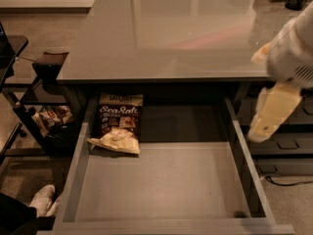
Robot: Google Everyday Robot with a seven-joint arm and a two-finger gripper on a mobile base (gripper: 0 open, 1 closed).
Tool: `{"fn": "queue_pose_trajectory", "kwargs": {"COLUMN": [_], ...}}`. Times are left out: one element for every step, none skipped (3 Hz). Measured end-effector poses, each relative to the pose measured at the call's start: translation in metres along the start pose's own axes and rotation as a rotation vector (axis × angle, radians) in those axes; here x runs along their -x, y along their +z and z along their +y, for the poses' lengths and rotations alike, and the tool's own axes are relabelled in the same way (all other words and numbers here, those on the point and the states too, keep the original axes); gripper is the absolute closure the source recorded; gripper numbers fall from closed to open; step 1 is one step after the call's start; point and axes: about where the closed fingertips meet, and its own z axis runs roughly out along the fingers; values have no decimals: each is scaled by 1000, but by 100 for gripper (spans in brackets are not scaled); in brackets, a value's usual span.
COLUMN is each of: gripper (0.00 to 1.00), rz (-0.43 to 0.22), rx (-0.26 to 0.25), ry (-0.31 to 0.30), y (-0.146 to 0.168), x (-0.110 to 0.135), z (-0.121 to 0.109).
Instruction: Pick brown chip bag from top drawer and place on counter
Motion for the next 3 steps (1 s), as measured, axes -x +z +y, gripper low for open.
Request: {"fn": "queue_pose_trajectory", "kwargs": {"gripper": [0, 0, 0], "rz": [-31, -30, -52], "rx": [57, 58, 52], "ry": [9, 10, 16], "y": [68, 73, 75], "x": [12, 11, 13], "z": [10, 11, 13]}}
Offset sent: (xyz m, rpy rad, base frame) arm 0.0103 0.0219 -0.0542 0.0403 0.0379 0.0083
